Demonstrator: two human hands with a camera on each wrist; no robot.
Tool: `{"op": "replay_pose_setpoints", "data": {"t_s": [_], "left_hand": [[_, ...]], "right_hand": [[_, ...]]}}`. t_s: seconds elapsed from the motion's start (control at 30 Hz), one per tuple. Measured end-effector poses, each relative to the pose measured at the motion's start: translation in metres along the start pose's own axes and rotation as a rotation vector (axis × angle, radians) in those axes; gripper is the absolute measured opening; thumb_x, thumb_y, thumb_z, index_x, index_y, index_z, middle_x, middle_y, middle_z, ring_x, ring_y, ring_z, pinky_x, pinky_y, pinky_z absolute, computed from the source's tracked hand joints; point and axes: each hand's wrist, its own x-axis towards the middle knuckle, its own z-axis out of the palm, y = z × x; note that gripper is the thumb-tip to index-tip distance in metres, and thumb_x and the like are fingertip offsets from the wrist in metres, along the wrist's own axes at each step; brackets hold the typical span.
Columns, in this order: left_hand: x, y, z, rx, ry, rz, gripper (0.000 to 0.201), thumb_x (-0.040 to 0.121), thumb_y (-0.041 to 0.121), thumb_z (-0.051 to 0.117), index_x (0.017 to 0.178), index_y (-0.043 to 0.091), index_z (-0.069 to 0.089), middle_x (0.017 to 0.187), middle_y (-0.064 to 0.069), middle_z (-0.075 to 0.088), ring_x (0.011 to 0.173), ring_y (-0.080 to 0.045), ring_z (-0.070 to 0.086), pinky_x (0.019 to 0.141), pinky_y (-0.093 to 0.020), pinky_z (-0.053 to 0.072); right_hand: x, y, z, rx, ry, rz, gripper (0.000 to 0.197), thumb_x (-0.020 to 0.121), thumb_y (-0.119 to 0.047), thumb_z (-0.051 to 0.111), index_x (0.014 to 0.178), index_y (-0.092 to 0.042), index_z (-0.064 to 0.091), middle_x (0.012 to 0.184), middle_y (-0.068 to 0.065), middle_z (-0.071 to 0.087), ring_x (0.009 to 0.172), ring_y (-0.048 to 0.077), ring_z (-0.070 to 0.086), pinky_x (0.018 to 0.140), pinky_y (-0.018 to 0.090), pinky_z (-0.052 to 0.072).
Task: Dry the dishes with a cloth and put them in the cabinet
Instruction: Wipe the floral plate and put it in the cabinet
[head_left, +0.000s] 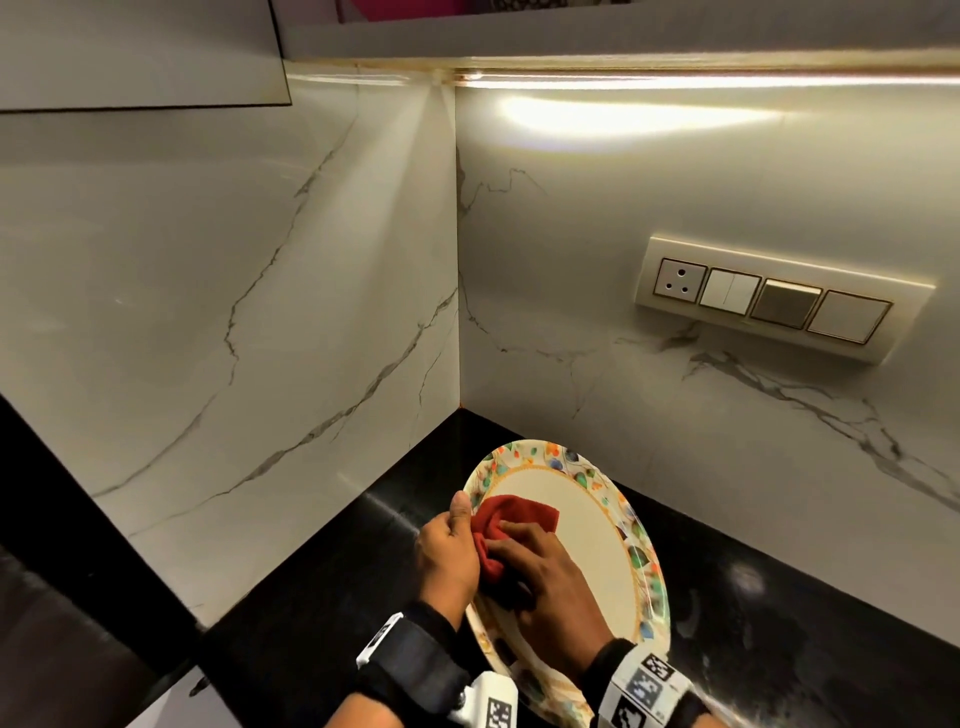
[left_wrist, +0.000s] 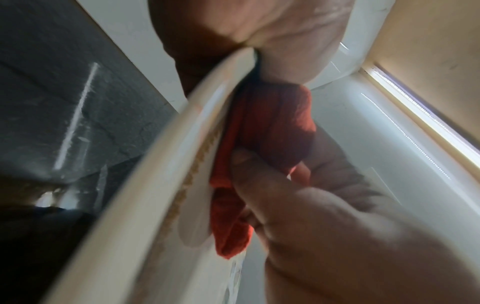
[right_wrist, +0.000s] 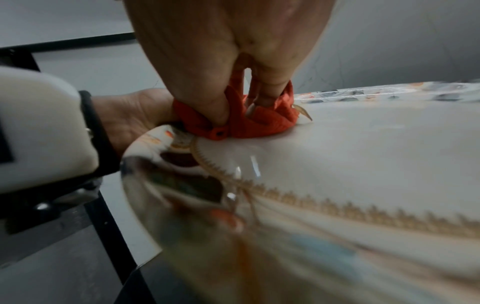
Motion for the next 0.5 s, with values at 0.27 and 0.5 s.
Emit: {"op": "replay_pose_setpoints", "data": {"t_s": [0.27, 0.5], "left_hand": [[0.005, 0.004, -0.013, 0.008, 0.020, -0.059, 0.057, 0.098, 0.051, 0.033, 0.091, 0.004, 0.066, 0.083, -0.012, 0.071, 0.074, -0.024, 0.069, 0.062, -0.032, 0.057], [0.012, -0.001, -0.028, 0.010, 0.043, -0.062, 0.061, 0.096, 0.056, 0.032, 0.095, 0.006, 0.067, 0.088, -0.013, 0.072, 0.082, -0.028, 0.070, 0.077, -0.042, 0.059]], "right_hand": [[-0.025, -0.007, -0.001, -0.084, -0.133, -0.116, 0.042, 0.085, -0.046, 0.061, 0.124, -0.053, 0.048, 0.143, -0.029, 0.034, 0.125, -0.002, 0.033, 0.099, 0.016, 0.034], [-0.048, 0.002, -0.007, -0.147, -0.174, -0.170, 0.030, 0.085, -0.059, 0.051, 0.115, -0.059, 0.046, 0.143, -0.036, 0.027, 0.131, -0.006, 0.023, 0.097, 0.024, 0.043]]}}
